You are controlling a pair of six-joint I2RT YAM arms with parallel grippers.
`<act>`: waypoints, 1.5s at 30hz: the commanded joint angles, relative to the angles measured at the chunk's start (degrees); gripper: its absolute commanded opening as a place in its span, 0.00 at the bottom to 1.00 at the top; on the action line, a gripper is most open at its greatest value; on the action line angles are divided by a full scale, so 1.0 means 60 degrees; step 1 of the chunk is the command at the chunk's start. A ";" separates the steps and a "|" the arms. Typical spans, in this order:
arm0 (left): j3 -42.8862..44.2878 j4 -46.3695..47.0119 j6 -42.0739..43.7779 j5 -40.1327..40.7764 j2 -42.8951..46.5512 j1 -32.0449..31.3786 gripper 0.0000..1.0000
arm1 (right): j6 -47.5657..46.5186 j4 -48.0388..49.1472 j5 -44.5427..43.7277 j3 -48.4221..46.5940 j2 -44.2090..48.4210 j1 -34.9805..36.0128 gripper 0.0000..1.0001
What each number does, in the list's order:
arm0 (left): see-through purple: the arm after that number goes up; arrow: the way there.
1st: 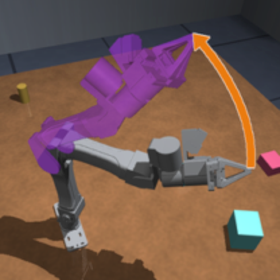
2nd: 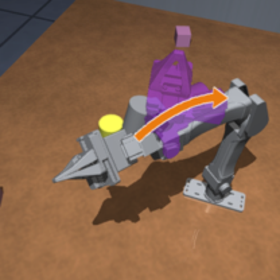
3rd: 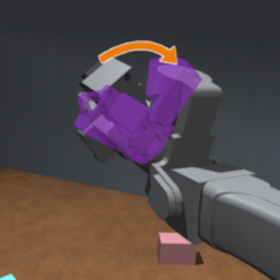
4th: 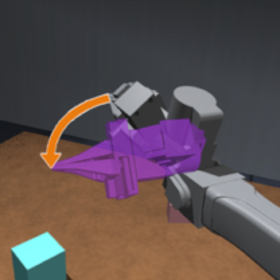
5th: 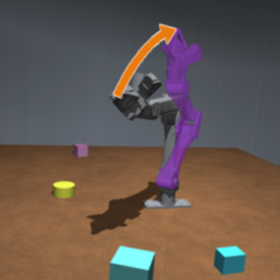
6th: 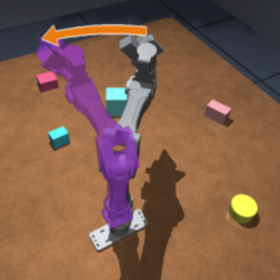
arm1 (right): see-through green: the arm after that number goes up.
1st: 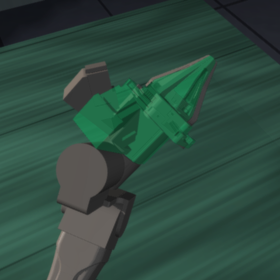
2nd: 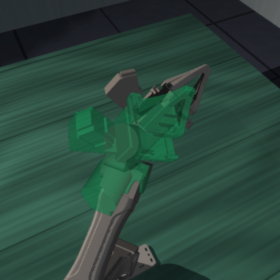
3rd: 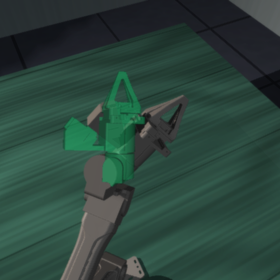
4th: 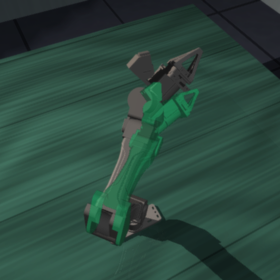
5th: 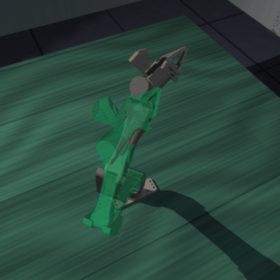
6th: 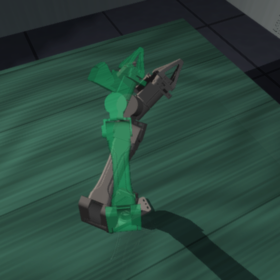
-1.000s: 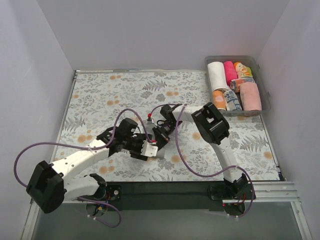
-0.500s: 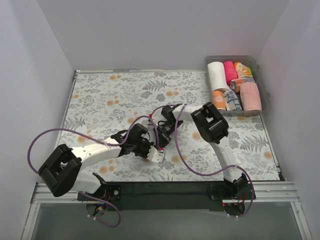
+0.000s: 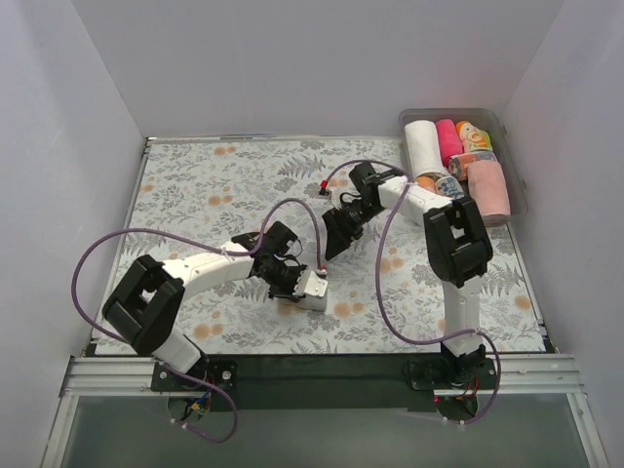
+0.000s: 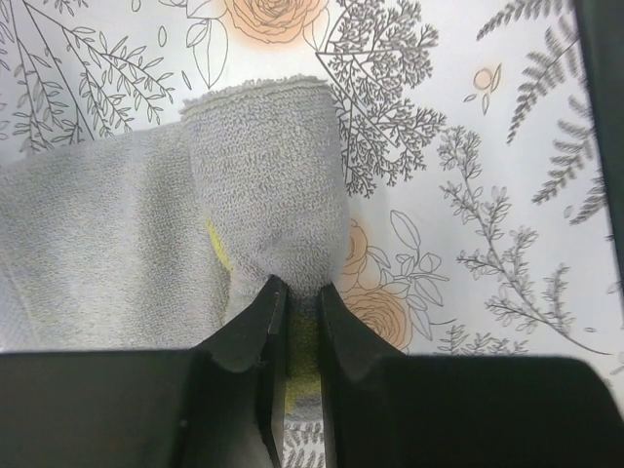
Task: Roll the towels
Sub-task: Roll the towel
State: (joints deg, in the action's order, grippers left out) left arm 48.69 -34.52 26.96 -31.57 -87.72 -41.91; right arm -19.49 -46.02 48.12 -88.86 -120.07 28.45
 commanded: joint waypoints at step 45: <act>0.5714 -0.4647 0.0048 -0.2882 -0.7294 0.3307 0.27 | -0.3315 0.4962 -0.4052 0.4923 0.3240 0.4458 0.01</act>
State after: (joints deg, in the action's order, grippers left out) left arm 83.00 -75.18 23.16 -63.68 -129.71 -23.49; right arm -38.65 -15.18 19.90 -59.81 -98.74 54.50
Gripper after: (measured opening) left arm 0.229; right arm 0.065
